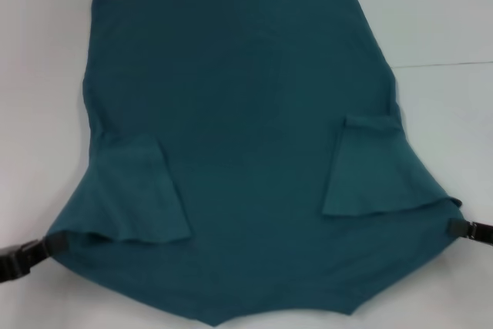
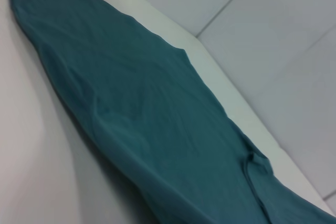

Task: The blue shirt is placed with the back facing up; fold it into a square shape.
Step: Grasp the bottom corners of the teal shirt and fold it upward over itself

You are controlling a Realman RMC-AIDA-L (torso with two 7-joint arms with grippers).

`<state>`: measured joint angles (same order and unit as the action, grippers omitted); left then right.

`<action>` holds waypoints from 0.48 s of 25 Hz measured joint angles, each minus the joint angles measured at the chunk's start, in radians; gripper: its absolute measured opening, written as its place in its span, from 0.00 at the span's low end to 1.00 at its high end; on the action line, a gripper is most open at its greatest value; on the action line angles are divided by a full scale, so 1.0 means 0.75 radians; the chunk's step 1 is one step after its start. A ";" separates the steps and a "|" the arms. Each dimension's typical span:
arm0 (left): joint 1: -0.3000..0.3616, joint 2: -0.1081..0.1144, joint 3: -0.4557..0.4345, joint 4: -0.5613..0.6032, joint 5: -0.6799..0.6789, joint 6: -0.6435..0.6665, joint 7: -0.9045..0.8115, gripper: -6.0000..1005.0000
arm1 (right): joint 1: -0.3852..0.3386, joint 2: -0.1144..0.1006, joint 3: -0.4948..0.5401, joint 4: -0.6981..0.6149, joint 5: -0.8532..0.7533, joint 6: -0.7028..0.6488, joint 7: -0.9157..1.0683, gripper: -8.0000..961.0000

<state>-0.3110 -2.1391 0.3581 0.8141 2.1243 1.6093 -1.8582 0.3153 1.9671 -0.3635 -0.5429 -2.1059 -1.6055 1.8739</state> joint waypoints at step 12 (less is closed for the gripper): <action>0.125 -0.009 -0.038 0.037 0.004 0.183 0.000 0.09 | -0.101 -0.040 -0.008 -0.003 -0.009 -0.139 -0.039 0.07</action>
<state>-0.2169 -2.1461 0.3294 0.8415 2.1275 1.7464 -1.8582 0.2394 1.9373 -0.3694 -0.5451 -2.1130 -1.7100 1.8446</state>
